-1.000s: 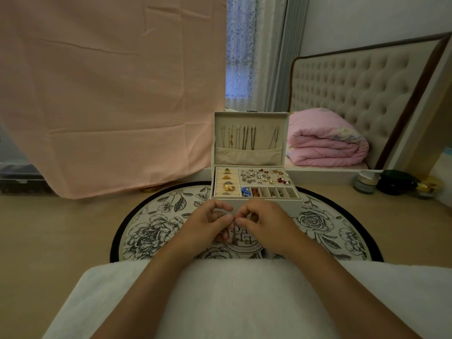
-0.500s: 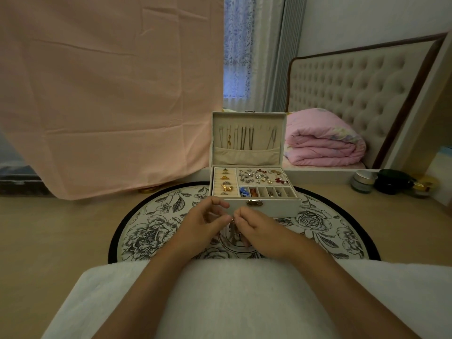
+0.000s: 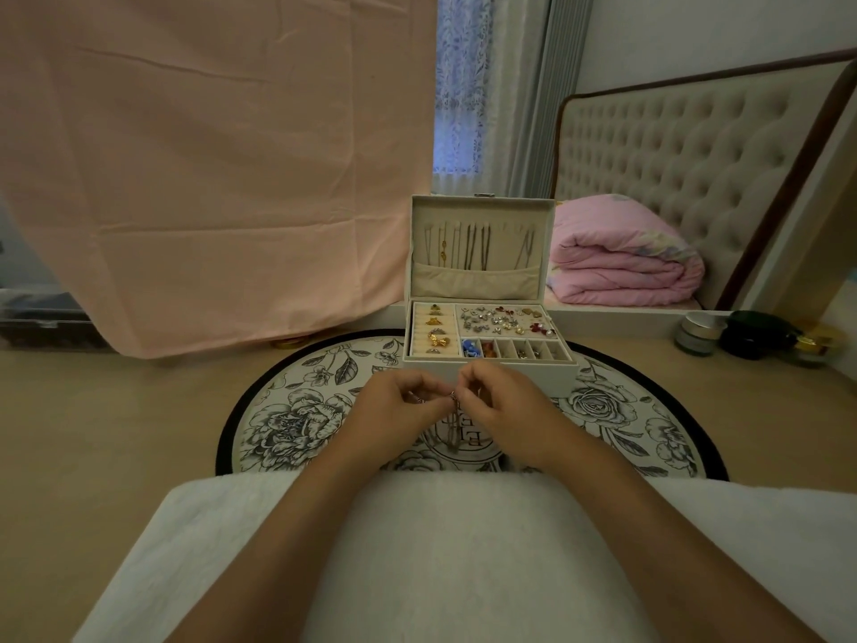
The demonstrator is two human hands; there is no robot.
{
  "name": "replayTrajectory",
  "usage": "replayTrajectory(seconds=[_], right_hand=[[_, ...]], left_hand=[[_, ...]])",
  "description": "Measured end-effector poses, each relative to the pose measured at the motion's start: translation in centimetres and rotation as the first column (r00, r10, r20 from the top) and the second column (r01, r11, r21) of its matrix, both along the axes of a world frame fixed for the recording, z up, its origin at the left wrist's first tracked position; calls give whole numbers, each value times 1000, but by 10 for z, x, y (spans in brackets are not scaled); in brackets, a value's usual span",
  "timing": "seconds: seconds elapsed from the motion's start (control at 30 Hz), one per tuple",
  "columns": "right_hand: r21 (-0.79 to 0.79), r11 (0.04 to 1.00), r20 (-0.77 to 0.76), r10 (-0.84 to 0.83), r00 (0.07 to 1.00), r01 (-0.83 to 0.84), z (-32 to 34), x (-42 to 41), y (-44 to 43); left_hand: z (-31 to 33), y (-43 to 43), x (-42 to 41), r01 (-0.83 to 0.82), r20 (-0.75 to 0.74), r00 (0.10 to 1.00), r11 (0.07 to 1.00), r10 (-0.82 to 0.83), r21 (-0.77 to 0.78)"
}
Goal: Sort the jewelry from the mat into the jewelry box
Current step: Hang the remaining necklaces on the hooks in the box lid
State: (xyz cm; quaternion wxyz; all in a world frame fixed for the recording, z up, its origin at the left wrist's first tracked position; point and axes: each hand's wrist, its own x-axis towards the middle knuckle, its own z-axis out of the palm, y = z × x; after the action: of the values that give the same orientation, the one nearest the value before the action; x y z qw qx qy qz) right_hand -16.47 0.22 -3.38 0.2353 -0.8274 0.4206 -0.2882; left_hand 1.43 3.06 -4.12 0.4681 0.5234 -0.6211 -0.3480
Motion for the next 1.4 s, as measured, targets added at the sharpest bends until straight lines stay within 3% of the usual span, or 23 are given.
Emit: replayTrajectory(seconds=[0.13,0.33,0.5,0.6,0.7,0.8,1.03,1.07,1.17,1.2,1.23,1.3,1.33,1.37,1.4], right_hand=[[-62,998,-85,-11,996,6,3,0,1],[59,998,15,21,1000,-22,2,-1,2],[71,997,37,24,999,-26,3,2,5],[89,996,171,-29,985,14,4,6,5],[303,953,341,-81,936,-28,8,8,6],[351,936,309,-88,947,-28,8,7,4],[204,972,95,-135,986,113,9,-9,-5],[169,974,59,-161,985,149,6,-11,-6],[38,968,-18,-249,968,249,-1,-12,-7],[-7,960,-38,-280,959,280,-2,-13,-8],[-42,952,-39,-305,952,304,-2,-14,-9],[-112,933,-19,-347,938,343,0,-16,-10],[-143,922,-20,-366,930,360,2,-18,-11],[-164,913,-36,-383,923,373,3,-19,-12],[-173,907,-68,-399,915,383,4,-21,-12]], left_hand=[[-1,-1,3,39,-48,998,999,-37,36],[-2,1,3,35,11,999,999,-35,36],[2,2,-1,41,18,999,999,-42,32],[4,3,-5,19,-43,999,997,-16,71],[5,2,-4,29,-131,991,998,-21,63],[8,0,0,44,-142,989,997,-34,70],[18,1,20,-41,16,999,998,40,45],[20,2,22,-16,-28,999,999,18,49],[19,3,21,177,-361,924,978,-128,107],[18,3,21,200,-374,916,973,-146,112],[17,2,22,176,-295,946,977,-135,117],[13,-1,27,48,77,995,994,-56,98],[12,-2,31,-16,322,947,998,-7,68],[12,-3,33,-77,543,838,997,54,19],[11,-3,34,-129,674,728,991,124,-43]])
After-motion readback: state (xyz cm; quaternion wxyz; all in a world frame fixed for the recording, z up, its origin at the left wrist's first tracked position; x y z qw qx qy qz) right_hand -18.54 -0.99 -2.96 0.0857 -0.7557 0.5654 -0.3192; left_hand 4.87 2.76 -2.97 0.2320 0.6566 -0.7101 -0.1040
